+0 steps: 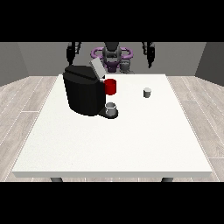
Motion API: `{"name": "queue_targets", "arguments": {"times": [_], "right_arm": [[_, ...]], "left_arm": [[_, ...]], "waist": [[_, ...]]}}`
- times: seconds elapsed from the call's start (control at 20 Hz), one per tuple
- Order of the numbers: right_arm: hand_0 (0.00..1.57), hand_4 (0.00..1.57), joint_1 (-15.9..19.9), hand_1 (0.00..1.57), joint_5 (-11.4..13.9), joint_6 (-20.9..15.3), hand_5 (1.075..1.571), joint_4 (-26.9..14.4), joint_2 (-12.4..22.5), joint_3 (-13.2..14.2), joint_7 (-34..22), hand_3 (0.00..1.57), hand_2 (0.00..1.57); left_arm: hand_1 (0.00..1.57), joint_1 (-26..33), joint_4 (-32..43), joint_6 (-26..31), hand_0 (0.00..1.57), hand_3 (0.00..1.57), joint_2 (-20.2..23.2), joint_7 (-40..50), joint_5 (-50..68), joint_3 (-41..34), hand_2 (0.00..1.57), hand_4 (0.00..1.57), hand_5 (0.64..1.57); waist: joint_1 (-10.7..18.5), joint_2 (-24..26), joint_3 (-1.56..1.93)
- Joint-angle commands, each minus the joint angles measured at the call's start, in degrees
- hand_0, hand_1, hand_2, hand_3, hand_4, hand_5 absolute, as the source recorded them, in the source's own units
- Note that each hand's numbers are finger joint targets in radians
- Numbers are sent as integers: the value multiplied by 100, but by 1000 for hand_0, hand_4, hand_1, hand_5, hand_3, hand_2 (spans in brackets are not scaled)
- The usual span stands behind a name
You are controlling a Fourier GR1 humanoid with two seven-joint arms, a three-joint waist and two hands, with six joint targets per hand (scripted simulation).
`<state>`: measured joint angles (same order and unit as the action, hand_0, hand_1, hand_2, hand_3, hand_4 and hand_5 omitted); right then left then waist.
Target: Insert the coffee pod into the coffee machine and close the lid
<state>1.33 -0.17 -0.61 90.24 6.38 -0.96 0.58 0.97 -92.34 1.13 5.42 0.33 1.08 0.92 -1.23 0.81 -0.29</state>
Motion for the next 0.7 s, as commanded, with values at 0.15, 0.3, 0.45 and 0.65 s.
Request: {"name": "queue_targets", "arguments": {"times": [0.15, 0.3, 0.45, 0.65], "right_arm": [[0, 0, -115, 0, -267, 95, 1571, -493, 117, 464, 112, 0, 0], [0, 0, -45, 0, 612, -750, 1571, -422, 24, 319, 198, 0, 0], [0, 0, -37, 0, 766, -968, 1571, -209, -106, 201, -76, 0, 0], [0, 0, -174, 0, 849, -858, 1571, -335, -58, 155, 198, 0, 0]], "left_arm": [[0, 355, -220, 856, 0, 0, 760, -375, -196, 103, 0, 0, 1571], [0, 239, 12, 1012, 0, 0, 1153, -1040, -721, 225, 0, 0, 1571], [0, 290, 199, 996, 0, 0, 1266, -1349, -910, 108, 0, 0, 1571], [0, -62, 366, 1147, 0, 0, 1620, -916, -1144, -67, 0, 0, 1571]], "waist": [[374, 104, 31], [190, -53, 24], [138, 96, 25], [-45, -24, 29]]}}
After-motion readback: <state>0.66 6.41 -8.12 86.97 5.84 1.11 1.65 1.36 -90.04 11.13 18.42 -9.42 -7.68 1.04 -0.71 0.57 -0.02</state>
